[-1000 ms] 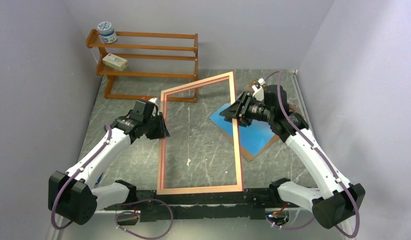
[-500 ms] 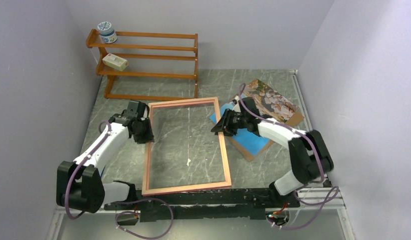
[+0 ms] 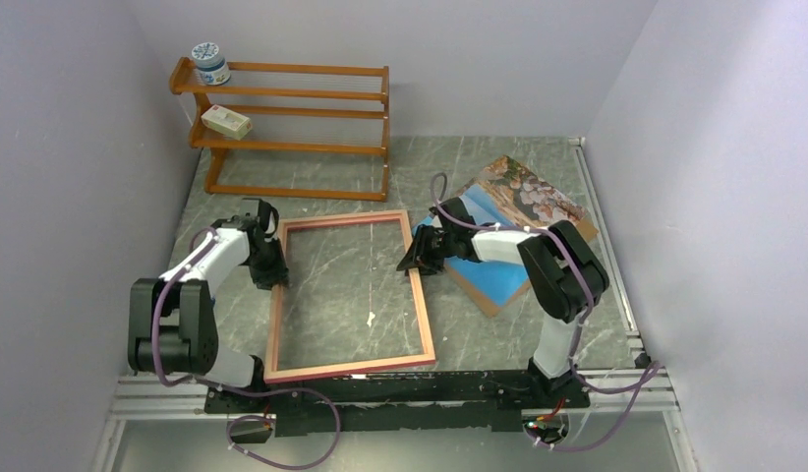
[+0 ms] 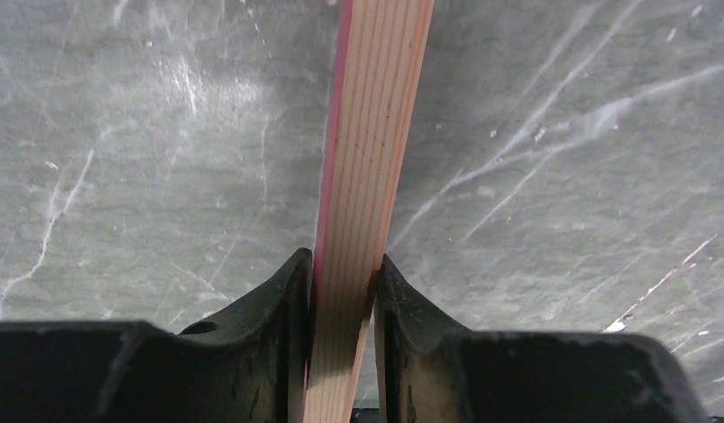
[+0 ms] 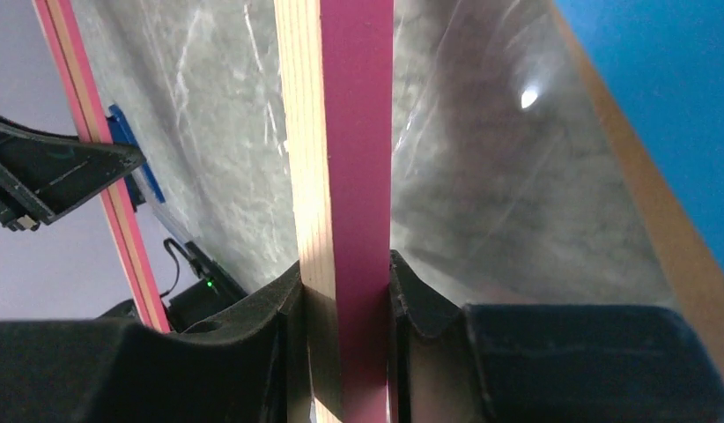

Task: Put the photo into the frame
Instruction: Turn over the photo frame at the center of the board.

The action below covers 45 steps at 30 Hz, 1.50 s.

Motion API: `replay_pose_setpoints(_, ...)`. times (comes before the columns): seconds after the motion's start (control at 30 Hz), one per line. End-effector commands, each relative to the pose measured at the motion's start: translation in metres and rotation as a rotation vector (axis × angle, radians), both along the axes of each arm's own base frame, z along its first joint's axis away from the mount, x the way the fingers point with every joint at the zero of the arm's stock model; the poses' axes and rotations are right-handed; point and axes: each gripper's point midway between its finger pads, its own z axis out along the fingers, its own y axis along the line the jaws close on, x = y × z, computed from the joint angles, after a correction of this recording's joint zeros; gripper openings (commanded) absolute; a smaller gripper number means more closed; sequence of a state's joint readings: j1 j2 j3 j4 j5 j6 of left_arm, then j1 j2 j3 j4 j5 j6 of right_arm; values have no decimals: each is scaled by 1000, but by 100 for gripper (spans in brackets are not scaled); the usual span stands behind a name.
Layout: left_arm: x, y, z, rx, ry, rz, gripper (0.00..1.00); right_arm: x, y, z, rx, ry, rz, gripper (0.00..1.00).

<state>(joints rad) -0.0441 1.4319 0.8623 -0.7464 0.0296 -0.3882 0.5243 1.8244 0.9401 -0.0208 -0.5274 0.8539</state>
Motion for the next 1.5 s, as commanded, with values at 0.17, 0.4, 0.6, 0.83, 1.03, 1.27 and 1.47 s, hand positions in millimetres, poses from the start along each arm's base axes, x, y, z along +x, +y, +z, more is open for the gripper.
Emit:
replay_pose_setpoints(0.17, 78, 5, 15, -37, -167, 100, 3, 20, 12, -14, -75, -12, 47, 36)
replay_pose_setpoints(0.4, 100, 13, 6, -54, -164, 129, 3, 42, 18, -17, -122, -35, 64, 25)
replay_pose_setpoints(0.6, 110, 12, 1, -63, -164, 118, 3, 54, 20, -22, -148, -38, 67, 23)
replay_pose_setpoints(0.83, 113, 25, -10, 4, -154, 147, 3, 56, 15, -32, -199, -34, 85, 45)
replay_pose_setpoints(1.03, 108, 37, -13, 70, -127, 174, 24, 49, 0, -19, -251, -51, 78, 66)
replay_pose_setpoints(1.27, 99, 48, -11, 119, -102, 183, 42, 35, -24, -11, -317, -41, 46, 72)
replay_pose_setpoints(1.47, 90, 53, -2, 141, -99, 182, 54, 26, -33, 8, -291, -54, 31, 72)
